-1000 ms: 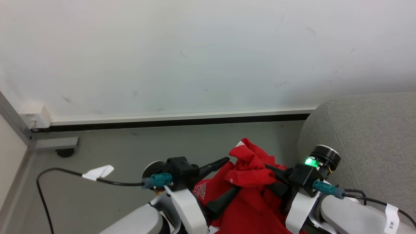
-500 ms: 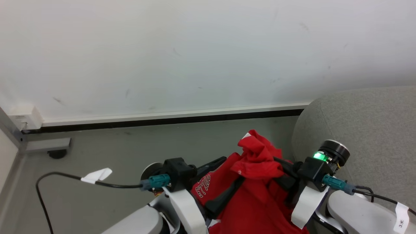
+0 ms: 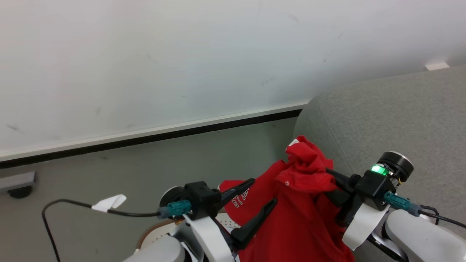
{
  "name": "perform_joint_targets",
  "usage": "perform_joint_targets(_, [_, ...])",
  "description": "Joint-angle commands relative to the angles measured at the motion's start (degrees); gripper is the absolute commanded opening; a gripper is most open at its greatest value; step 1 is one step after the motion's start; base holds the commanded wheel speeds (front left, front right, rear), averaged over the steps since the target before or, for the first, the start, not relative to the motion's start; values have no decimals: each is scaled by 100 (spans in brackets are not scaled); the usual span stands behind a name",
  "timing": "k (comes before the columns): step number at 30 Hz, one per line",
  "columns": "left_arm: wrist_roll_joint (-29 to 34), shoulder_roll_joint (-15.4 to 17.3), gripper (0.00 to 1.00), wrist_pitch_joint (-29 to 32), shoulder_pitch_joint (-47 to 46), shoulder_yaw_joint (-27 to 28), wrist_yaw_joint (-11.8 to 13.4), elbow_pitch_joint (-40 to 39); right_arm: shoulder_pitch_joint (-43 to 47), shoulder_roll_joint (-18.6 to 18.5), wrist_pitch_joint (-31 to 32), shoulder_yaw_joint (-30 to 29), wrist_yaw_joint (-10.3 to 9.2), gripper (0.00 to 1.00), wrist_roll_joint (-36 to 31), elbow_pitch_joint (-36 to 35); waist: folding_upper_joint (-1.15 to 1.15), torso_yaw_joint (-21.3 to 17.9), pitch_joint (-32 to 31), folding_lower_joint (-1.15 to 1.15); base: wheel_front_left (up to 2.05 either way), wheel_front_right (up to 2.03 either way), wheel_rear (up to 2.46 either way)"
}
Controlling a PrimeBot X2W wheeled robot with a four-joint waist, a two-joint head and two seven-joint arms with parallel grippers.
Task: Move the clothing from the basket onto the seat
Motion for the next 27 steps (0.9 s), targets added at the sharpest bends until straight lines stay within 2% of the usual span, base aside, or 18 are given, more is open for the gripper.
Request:
perform_joint_targets(1, [-9,-17,100,-54,38,-4,13,1,74,-54,-3,-41,-15,0,-24,-28,0,-211,65,0,0,0,0])
perform_joint_targets(8, [20,-131,100,-85,-48,-75,8,-25,232,-296,-3,-312,-14,0,-114,-248,0,-689,229,0,0,0,0])
perform_joint_targets(13, [70,-225,100,-123,-116,-136,-8,-32,375,-378,-3,-692,-15,0,-42,-246,0,-836,400,0,0,0,0])
perform_joint_targets(20, [196,-263,100,-131,-272,-220,-28,-137,258,-299,134,-1821,-14,0,29,-10,0,-724,1022,0,0,0,0])
perform_joint_targets(27, [345,-106,100,-111,-549,-211,-68,-269,-715,-349,643,-3012,-14,0,48,411,0,-454,1909,0,0,0,0])
